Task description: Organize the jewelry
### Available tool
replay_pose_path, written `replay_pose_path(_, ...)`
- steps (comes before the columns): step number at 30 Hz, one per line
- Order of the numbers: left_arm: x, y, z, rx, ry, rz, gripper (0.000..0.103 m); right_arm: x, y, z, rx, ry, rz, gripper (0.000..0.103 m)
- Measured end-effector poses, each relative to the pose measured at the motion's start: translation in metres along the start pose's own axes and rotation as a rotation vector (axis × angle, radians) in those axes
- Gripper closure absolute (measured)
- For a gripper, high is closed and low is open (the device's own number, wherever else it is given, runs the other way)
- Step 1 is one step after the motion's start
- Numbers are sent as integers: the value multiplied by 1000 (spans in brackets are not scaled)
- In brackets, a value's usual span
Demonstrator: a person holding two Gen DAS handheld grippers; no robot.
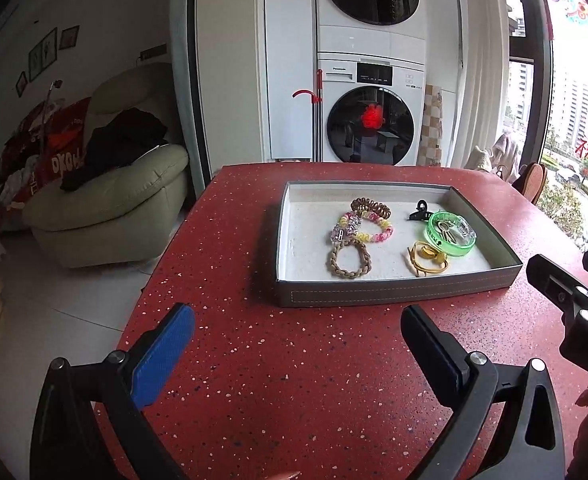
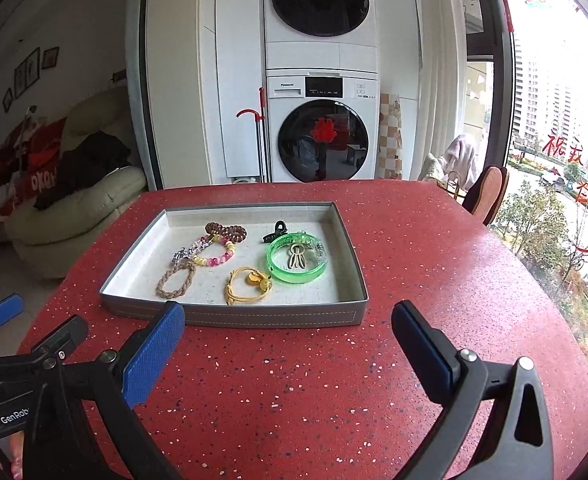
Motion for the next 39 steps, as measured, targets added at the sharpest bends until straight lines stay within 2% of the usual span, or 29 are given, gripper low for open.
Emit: replay_pose_path(39, 0, 1, -8, -19, 0, 10, 0, -5, -1, -9, 3, -16, 9, 0)
Point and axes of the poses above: each gripper's, at about its wrist camera, not at the fingertips, and z roughly the way its jaws point, y to its left, x to its underside, the point moved 7 cm from there along z, roughly the way its jaws point, and after that the axes turned 7 degrees about -x, right-handed, at the moved point
